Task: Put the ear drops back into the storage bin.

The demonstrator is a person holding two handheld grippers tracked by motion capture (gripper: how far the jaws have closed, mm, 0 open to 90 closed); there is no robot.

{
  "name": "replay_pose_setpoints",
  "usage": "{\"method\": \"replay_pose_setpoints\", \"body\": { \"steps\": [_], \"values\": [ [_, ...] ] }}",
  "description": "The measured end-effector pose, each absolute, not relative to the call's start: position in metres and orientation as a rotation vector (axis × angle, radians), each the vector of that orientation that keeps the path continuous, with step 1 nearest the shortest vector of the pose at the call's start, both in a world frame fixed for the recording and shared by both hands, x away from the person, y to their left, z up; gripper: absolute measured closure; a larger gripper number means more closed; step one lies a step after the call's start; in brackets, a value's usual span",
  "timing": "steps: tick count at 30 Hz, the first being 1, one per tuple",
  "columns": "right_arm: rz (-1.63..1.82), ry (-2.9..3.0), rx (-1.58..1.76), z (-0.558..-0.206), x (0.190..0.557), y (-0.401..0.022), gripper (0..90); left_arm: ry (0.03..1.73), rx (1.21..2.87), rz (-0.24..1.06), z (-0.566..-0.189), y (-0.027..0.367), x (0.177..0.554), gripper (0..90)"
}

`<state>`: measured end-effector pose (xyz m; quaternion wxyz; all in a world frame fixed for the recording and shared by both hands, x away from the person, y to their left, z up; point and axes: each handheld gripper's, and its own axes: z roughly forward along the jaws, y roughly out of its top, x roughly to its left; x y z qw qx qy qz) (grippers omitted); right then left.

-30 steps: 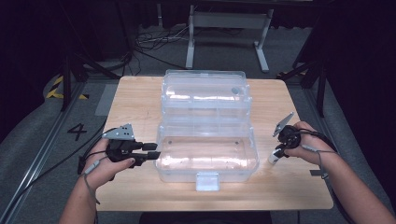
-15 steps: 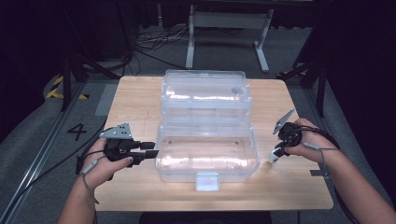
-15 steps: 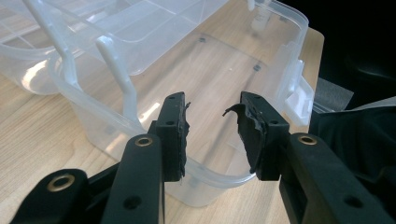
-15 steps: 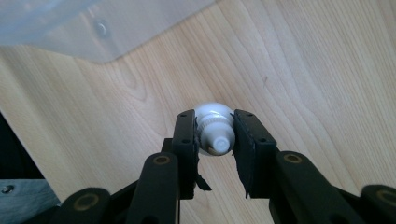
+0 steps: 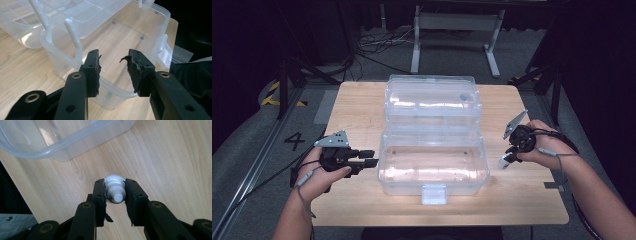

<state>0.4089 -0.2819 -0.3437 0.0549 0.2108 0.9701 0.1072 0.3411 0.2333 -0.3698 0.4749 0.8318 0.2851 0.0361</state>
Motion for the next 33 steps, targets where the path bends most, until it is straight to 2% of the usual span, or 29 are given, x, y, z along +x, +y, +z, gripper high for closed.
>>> {"method": "replay_pose_setpoints", "body": {
  "steps": [14,33],
  "values": [
    [0.348,2.928,0.585,-0.311,0.405,-0.272,71.1,0.731,2.026,0.111,-0.369,0.239,0.341,62.0],
    [0.373,2.929,0.488,-0.283,0.396,-0.253,71.1,0.744,2.022,0.124,-0.369,0.241,0.341,62.0]
  ]
}}
